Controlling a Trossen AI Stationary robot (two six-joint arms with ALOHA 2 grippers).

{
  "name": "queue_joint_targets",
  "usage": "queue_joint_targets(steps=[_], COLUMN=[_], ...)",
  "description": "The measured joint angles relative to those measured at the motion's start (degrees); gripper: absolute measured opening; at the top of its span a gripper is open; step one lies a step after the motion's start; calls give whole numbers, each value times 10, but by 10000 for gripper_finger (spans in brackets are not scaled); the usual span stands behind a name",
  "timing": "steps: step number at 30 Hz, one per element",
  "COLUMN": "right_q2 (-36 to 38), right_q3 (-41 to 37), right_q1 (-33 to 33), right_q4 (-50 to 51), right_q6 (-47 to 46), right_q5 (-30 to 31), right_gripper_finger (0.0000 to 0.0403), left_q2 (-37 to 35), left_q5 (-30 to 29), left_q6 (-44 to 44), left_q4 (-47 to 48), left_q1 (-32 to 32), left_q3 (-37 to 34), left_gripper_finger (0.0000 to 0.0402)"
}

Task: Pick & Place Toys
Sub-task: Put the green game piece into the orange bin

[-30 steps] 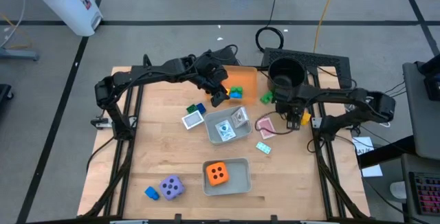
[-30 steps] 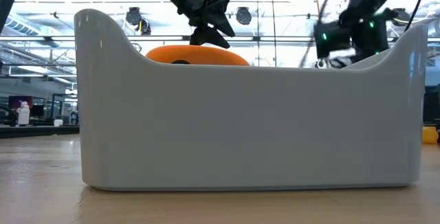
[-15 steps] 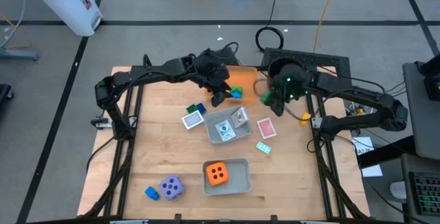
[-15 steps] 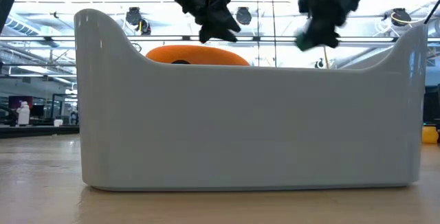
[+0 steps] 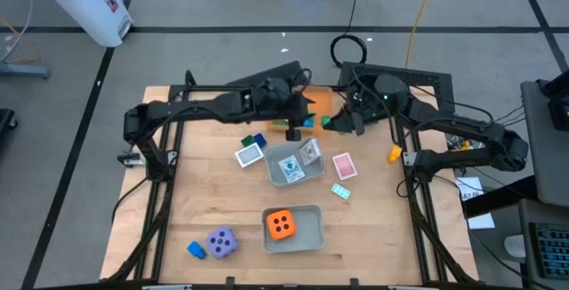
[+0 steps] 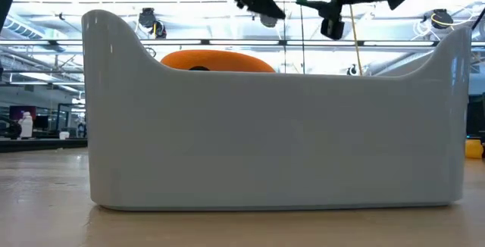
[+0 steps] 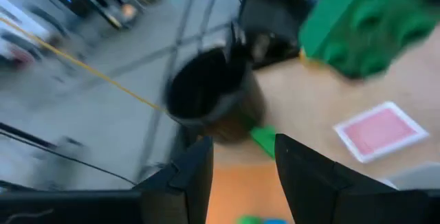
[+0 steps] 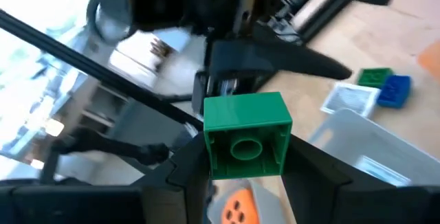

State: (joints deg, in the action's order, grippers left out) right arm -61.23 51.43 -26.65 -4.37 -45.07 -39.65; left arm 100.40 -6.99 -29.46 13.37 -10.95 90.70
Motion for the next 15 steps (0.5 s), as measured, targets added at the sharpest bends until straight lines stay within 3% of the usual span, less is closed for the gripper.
queue_joint_targets(steps=[8,15], right_q2=[1,0], right_q3=[-102,-127], right_q1=[-24,-41], right_q4=[-246,-272], right_q6=[-148,-158], right_q5=[-14,-39], right_gripper_finger=[147,140], left_q2=[0,0], left_q5=[-11,-10], left_q6=[-47,-20], left_q4=[-33,-60], left_q1=[47,56], left_q3=[0,0], left_gripper_finger=[153,152])
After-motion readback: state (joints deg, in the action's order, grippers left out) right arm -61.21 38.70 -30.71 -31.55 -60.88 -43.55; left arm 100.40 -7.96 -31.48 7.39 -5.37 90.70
